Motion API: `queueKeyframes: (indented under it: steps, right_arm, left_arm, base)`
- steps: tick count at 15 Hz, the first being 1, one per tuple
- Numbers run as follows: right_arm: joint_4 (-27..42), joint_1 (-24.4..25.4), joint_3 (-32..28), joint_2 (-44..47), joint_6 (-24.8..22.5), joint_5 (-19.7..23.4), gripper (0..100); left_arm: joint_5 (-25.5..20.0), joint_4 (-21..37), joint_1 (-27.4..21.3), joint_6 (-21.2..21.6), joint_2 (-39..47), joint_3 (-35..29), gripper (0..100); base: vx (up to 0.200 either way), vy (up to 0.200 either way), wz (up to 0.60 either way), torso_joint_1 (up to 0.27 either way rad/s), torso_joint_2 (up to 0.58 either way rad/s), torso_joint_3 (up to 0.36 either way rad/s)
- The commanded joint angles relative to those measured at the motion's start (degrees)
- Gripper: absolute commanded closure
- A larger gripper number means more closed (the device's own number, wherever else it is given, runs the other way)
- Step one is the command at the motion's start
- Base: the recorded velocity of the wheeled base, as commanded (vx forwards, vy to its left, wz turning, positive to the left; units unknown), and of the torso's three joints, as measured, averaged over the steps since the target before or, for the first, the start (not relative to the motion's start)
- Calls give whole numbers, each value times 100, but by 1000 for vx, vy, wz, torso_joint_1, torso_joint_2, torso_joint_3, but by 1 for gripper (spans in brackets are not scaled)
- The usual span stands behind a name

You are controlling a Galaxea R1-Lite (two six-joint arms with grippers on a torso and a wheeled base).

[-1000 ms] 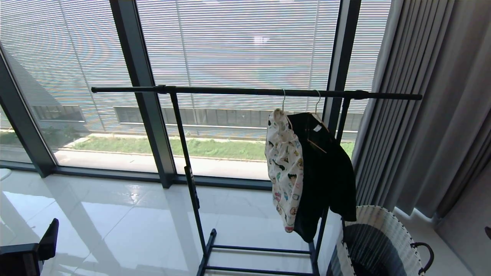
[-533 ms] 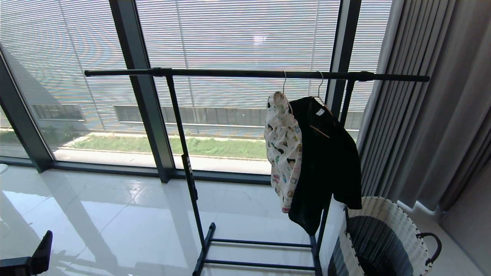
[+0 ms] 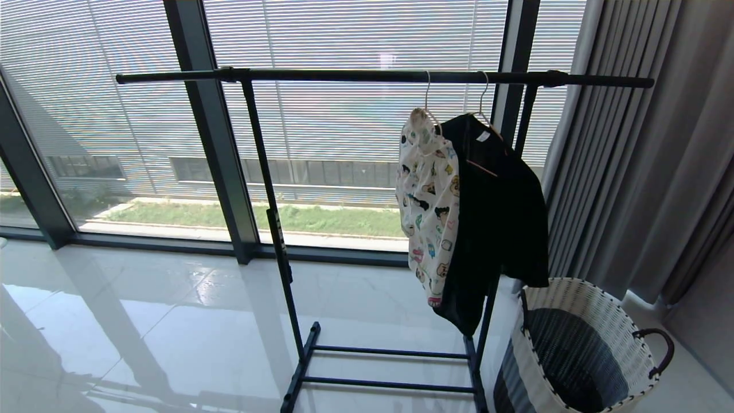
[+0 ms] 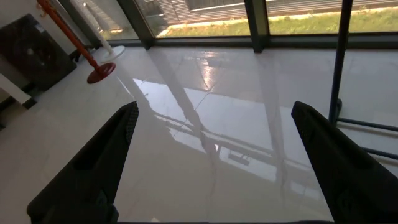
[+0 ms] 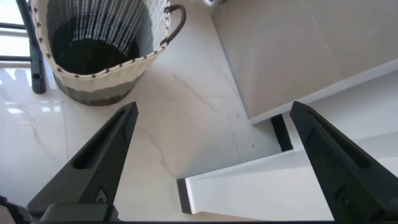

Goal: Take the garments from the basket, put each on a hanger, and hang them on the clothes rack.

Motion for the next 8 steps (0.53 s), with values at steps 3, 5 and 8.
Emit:
queueKeyframes:
  steps: [3, 5, 8]
  right_arm:
    - [34, -340, 586, -1800, -13, -2, 0]
    - [34, -542, 586, -2538, -22, -2, 0]
    - [-1, -1104, 612, -3365, -30, -169, 0]
  left_arm:
    - [-32, 289, 82, 61, -1256, -51, 0]
    - [-32, 289, 82, 43, -1256, -51, 0]
    - [-32, 289, 82, 26, -1256, -51, 0]
  base:
    - [0, 0, 0, -185, 470, 279]
    - [0, 0, 0, -78, 207, 127]
    - [0, 0, 0, -16, 52, 31]
